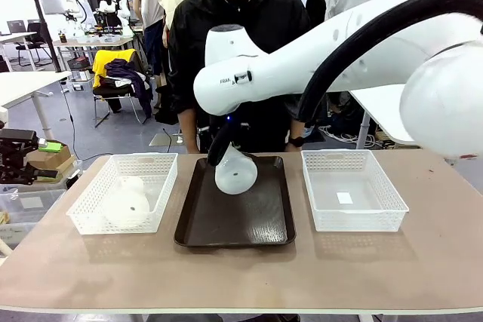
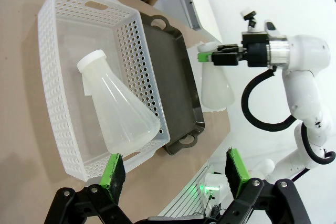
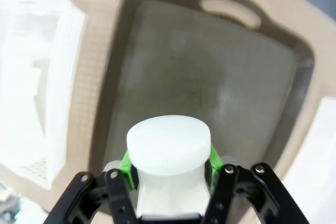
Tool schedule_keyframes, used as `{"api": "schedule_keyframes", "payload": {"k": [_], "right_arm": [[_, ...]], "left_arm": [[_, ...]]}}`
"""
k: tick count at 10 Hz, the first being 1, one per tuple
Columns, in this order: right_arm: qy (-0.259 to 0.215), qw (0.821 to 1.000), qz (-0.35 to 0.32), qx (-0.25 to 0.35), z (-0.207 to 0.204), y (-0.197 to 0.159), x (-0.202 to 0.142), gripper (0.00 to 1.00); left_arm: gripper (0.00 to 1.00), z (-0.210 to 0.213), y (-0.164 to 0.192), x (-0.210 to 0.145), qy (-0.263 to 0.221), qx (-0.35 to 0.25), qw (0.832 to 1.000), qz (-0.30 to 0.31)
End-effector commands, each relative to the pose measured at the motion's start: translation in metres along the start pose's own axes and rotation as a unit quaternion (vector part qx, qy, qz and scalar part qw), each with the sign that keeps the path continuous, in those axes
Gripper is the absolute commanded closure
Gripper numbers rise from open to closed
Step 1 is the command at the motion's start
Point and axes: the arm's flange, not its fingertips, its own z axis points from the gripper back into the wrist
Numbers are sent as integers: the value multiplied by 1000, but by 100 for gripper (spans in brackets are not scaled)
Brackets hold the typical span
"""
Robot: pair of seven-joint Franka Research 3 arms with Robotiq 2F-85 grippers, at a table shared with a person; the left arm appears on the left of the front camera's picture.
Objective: Prepare the laboratory tools.
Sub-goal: Place the picked Big flask upright in the Handle tray as instructed by the person.
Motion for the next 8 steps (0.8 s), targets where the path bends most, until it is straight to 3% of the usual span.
{"api": "schedule_keyframes", "payload": {"k": [1, 2, 4, 6, 8], "right_arm": [[-29, 991, 88, 97, 8, -21, -24, 100], [-56, 975, 141, 162, 14, -27, -28, 100], [-92, 958, 167, 215, 21, -34, -34, 100], [-135, 919, 242, 279, 23, -47, -39, 100], [-159, 896, 253, 329, 16, -64, -37, 100]], "left_arm": [[0, 2, -1, 0, -3, -2, 1000, 2], [0, 2, -1, 0, -3, -2, 1000, 2], [0, 2, -1, 0, -3, -2, 1000, 2], [0, 2, -1, 0, -3, -2, 1000, 2], [0, 2, -1, 0, -3, -2, 1000, 2]]}}
